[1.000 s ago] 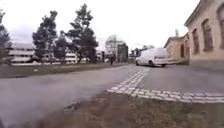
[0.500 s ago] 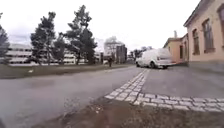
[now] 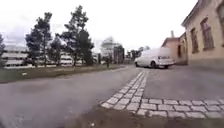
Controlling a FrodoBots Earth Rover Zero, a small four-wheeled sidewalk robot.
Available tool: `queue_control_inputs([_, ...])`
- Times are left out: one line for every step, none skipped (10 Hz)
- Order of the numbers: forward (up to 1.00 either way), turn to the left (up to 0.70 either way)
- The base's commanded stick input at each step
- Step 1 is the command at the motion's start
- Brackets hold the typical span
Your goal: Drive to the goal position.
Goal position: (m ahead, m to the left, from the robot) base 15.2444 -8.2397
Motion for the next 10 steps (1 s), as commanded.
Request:
queue_control_inputs([0.7,0.32])
queue_control_inputs([0.7,0.32])
queue_control_inputs([0.7,0.14])
queue_control_inputs([0.7,0.0])
queue_control_inputs([0.7,0.0])
queue_control_inputs([0.7,0.0])
queue_control_inputs([0.7,0.0])
queue_control_inputs([0.7,0.0])
queue_control_inputs([0.7,0.0])
queue_control_inputs([0.7,0.0])
